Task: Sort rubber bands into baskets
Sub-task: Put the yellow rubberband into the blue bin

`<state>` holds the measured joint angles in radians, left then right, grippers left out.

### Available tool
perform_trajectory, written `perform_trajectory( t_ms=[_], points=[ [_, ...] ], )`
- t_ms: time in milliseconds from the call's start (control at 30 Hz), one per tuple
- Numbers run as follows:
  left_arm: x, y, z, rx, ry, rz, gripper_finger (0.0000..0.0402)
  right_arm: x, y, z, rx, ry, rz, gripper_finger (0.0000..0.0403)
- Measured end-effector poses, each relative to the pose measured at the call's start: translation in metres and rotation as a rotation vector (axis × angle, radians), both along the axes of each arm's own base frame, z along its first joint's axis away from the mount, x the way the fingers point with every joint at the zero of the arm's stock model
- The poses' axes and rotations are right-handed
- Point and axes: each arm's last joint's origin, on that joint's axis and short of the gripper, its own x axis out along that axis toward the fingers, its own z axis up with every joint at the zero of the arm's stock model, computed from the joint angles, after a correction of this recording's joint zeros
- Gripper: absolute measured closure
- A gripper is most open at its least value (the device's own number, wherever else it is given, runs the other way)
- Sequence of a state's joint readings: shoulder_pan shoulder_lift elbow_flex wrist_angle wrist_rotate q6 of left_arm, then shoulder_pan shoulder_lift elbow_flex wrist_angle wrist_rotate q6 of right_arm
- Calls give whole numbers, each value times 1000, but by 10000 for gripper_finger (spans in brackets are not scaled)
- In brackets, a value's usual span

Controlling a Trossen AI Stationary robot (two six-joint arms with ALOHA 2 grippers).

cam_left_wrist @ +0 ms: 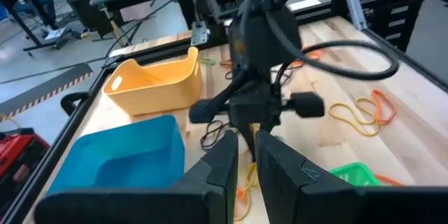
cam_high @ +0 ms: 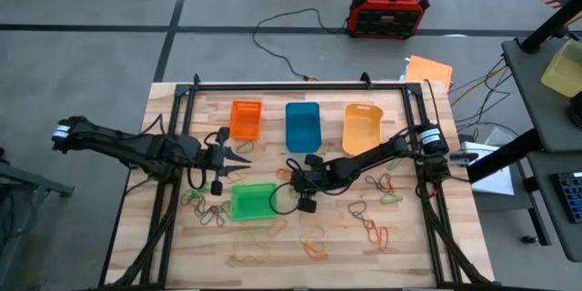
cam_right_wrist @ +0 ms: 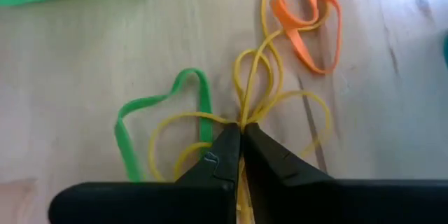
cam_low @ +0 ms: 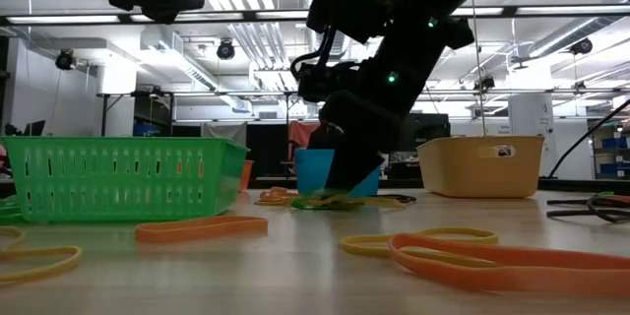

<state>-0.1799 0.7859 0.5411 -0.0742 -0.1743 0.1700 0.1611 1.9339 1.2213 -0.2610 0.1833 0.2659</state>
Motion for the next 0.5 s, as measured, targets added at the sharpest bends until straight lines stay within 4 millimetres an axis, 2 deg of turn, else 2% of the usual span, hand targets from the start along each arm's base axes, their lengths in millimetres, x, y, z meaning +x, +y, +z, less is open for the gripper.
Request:
perform_trajectory(
  t_ms=[233,500],
  points=[
    [6,-1,-4,0,16,4,365,-3,2,22,-1,-53,25,394],
    [9,-2,-6,-1,23,5,365,-5,2,30,13,-56,44,394]
  ],
)
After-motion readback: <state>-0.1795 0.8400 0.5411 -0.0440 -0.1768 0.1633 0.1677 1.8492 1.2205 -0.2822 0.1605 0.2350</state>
